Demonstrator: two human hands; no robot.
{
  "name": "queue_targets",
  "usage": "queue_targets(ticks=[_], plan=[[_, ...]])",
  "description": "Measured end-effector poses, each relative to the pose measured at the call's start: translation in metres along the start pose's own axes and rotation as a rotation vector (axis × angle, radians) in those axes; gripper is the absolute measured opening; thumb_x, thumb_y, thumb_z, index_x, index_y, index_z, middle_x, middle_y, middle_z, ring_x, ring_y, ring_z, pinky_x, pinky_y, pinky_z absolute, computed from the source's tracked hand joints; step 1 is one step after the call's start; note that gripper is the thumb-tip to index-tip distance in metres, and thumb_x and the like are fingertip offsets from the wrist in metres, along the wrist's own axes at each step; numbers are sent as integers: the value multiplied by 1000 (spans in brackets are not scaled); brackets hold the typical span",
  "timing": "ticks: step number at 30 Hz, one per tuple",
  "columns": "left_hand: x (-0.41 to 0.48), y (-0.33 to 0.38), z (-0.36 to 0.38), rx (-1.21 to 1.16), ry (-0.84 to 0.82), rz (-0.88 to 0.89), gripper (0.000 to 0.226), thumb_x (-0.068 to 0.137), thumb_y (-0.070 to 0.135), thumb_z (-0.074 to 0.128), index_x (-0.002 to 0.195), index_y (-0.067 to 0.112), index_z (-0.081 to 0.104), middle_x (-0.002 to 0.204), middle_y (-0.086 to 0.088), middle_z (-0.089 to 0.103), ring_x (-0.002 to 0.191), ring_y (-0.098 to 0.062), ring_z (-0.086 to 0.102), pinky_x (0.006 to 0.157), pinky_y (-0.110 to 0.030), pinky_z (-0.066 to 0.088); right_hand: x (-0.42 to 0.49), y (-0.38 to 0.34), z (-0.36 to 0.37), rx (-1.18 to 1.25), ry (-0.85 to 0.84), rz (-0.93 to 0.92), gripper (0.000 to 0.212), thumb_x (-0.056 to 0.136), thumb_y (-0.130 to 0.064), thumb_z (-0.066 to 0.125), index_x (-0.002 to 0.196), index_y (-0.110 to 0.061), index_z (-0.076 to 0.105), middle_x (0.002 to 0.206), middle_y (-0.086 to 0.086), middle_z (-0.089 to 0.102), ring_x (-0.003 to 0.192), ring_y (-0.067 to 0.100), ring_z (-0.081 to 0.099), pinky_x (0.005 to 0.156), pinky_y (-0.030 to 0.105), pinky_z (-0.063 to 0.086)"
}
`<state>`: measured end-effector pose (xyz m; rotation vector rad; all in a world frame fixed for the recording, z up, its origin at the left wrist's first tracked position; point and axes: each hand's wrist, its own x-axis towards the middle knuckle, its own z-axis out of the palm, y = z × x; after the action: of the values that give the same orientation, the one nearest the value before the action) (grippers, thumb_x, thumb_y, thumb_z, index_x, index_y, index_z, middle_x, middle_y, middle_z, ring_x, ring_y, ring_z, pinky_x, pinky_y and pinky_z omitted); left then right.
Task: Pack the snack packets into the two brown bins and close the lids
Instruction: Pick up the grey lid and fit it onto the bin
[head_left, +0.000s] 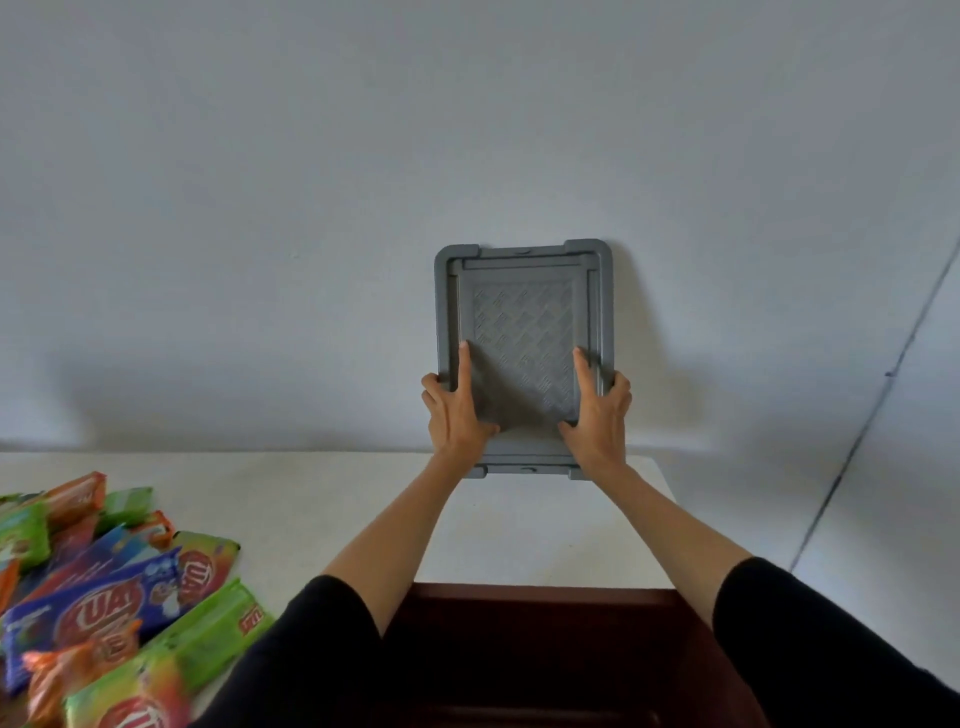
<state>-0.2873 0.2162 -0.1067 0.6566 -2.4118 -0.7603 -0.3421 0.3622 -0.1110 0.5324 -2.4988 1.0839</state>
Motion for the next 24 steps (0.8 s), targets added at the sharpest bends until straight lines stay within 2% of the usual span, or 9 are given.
queue_targets(ticks=[5, 15, 19, 24], plan=[[3, -6, 4, 79, 4, 28, 119, 68, 14, 81, 146, 37, -5, 136, -16, 18, 117, -30, 34, 88, -36, 49, 5, 5, 8, -4, -20, 15, 96, 77, 7, 66, 148, -30, 14, 142, 21, 16, 130, 37, 26, 97, 41, 43], [20, -13, 7, 46, 58, 65, 113, 71, 11, 78, 147, 35, -3, 138, -16, 16, 119, -29, 34, 87, -33, 49, 20, 2, 23, -26, 30, -21, 96, 76, 5, 69, 149, -29, 15, 141, 23, 20, 129, 38, 29, 96, 45, 46], [22, -19, 13, 87, 42, 43, 110, 72, 18, 79, 148, 29, 0, 145, -17, 11, 125, -30, 32, 93, -38, 49, 22, 8, 29, -85, 17, -54, 90, 80, 5, 65, 148, -27, 15, 141, 24, 21, 130, 37, 31, 99, 44, 45], [21, -22, 13, 194, 10, 37, 112, 73, 27, 77, 147, 28, -7, 148, -19, 7, 125, -31, 32, 93, -37, 49, 18, 12, 29, -122, -24, -74, 89, 82, 7, 61, 149, -28, 13, 142, 24, 21, 130, 36, 33, 95, 39, 48]])
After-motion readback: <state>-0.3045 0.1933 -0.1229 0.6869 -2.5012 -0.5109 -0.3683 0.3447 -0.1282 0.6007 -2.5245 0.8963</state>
